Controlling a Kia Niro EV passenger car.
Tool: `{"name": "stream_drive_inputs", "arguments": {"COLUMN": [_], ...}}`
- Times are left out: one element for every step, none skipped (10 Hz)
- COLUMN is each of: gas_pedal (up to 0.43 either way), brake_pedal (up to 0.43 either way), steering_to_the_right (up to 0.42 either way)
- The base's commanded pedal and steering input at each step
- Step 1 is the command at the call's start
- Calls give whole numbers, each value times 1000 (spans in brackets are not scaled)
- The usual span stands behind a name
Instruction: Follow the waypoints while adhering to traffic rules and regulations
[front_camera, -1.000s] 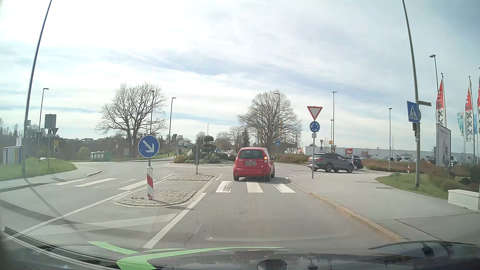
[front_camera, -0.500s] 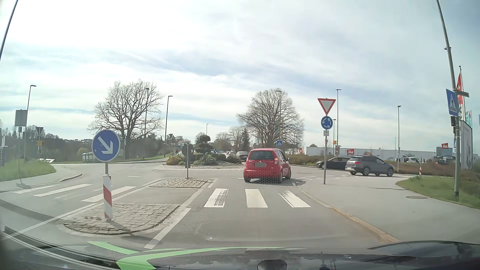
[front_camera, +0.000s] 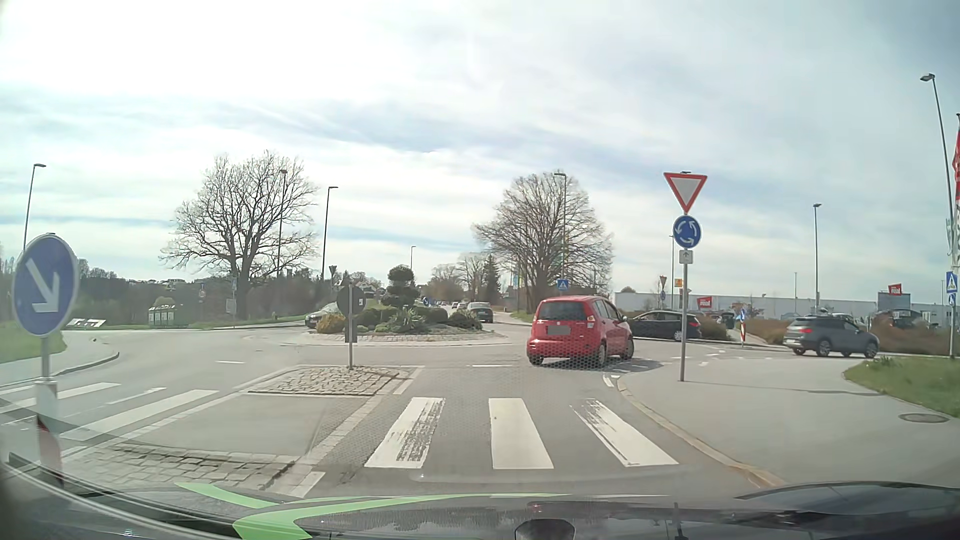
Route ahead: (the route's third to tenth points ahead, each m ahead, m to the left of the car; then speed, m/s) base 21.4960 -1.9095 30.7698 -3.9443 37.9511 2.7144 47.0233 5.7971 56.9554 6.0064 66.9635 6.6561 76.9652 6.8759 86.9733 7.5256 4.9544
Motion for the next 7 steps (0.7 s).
{"name": "stream_drive_inputs", "arguments": {"gas_pedal": [0,0,0,0,0,0,0], "brake_pedal": [0,0,0,0,0,0,0], "steering_to_the_right": [0,0,0,0,0,0,0]}}
